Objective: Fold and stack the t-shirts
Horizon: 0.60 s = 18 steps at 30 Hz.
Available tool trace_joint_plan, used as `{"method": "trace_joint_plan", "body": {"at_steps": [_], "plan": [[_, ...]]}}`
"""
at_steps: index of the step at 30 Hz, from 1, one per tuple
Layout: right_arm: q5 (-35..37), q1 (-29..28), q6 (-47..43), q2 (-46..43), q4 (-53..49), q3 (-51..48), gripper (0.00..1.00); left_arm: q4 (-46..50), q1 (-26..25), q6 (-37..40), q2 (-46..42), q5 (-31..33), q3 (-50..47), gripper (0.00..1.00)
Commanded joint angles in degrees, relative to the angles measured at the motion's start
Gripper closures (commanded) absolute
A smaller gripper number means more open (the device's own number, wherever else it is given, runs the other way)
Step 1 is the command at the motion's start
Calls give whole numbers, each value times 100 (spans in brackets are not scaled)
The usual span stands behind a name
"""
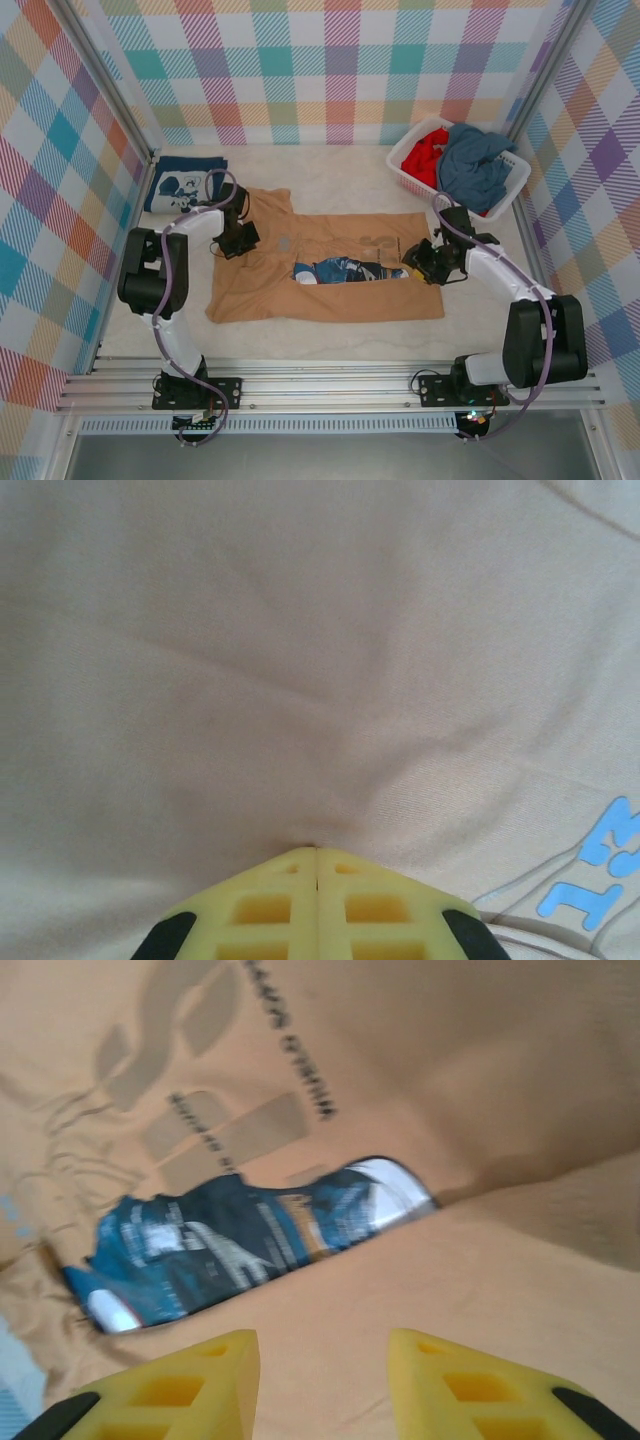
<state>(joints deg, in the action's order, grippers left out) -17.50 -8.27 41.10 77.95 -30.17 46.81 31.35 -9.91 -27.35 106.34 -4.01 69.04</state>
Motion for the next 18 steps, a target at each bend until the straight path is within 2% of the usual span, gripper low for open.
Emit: {"method": "trace_joint_plan", "body": {"at_steps": [1, 9, 18], "plan": [[-538, -25, 10, -101, 622, -64, 61, 96, 20, 127, -288, 111, 237, 100], [-609, -25, 31, 48, 622, -59, 62, 188, -93, 356, -257, 115, 525, 100], [-623, -25, 47, 120, 608, -106, 62, 829, -325, 698, 27, 491, 1034, 99]]}}
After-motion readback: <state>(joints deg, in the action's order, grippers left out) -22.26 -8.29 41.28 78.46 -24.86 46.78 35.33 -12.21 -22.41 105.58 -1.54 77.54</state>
